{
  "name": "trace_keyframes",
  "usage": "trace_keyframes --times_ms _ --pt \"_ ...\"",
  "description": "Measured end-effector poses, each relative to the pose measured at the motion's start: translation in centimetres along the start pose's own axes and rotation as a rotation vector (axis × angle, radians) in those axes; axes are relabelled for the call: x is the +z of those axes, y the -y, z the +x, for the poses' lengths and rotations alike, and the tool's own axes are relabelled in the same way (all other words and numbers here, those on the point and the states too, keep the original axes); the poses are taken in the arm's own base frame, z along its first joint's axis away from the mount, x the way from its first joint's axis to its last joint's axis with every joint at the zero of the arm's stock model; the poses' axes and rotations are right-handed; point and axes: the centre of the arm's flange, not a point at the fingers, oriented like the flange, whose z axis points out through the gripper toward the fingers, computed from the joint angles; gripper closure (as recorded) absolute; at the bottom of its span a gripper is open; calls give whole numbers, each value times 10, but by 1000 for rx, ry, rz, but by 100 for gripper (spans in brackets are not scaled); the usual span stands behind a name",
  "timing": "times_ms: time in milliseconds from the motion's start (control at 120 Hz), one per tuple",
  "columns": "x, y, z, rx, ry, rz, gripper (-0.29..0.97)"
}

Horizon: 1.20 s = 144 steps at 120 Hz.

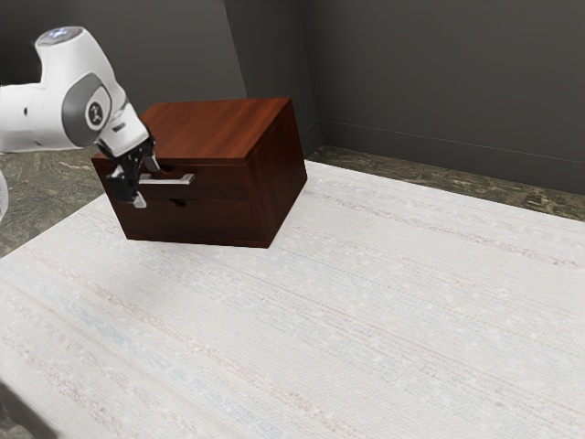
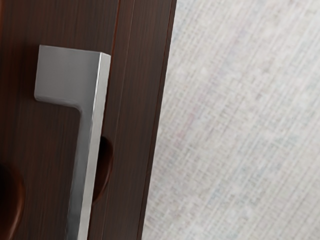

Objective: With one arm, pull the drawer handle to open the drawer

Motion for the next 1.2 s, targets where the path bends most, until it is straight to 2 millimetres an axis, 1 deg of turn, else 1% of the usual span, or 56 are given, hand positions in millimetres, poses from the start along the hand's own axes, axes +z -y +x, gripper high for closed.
trace_keyframes --times_ms 342,550,592,642,850,917,1092,1200 --pt "15 1 8 -7 1 -7 -1" --pt "17 1 8 -12 1 -10 -1" --pt "17 1 8 -12 1 -11 3" --pt "17 0 9 -11 1 -13 11" --pt "15 -1 8 -6 0 -20 30" --pt "13 -2 8 -1 -2 -28 33" --pt "12 -6 8 17 -6 -58 37" --pt "5 -9 7 25 -10 -64 42"
